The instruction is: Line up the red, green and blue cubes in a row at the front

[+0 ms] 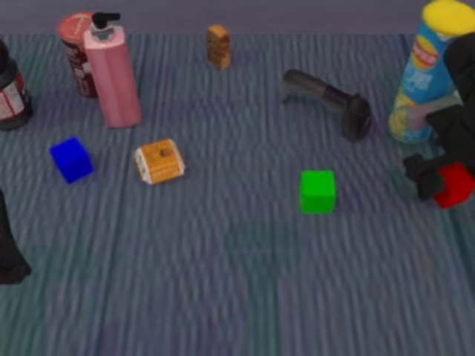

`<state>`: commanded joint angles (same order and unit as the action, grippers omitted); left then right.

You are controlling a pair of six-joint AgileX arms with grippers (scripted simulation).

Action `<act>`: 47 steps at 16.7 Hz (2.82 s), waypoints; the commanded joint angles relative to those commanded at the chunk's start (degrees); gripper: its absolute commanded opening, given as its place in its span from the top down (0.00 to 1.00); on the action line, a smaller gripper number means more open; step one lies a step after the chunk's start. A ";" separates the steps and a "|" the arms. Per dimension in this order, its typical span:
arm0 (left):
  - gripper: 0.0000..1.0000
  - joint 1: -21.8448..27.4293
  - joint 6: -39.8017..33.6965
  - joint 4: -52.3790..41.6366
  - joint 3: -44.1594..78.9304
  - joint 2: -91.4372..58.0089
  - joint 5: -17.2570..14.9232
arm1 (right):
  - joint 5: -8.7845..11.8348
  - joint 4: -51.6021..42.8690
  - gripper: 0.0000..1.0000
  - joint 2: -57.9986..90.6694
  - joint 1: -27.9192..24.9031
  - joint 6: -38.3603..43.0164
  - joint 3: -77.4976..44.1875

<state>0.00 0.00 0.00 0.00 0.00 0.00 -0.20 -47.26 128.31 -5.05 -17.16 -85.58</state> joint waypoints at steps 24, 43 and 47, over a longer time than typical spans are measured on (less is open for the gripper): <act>0.00 0.00 0.00 0.00 0.00 0.00 0.00 | 0.56 -14.41 1.00 -7.22 -0.42 0.24 -8.82; 0.00 0.00 0.00 0.00 0.00 0.00 0.00 | -0.71 -26.54 1.00 5.44 -41.40 61.30 -30.85; 0.00 0.00 0.00 0.00 0.00 0.00 0.00 | -1.30 -28.04 1.00 6.21 -50.19 72.91 -34.74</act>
<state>0.00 0.00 0.00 0.00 0.00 0.00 -1.50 -75.31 134.52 -55.24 55.75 -120.31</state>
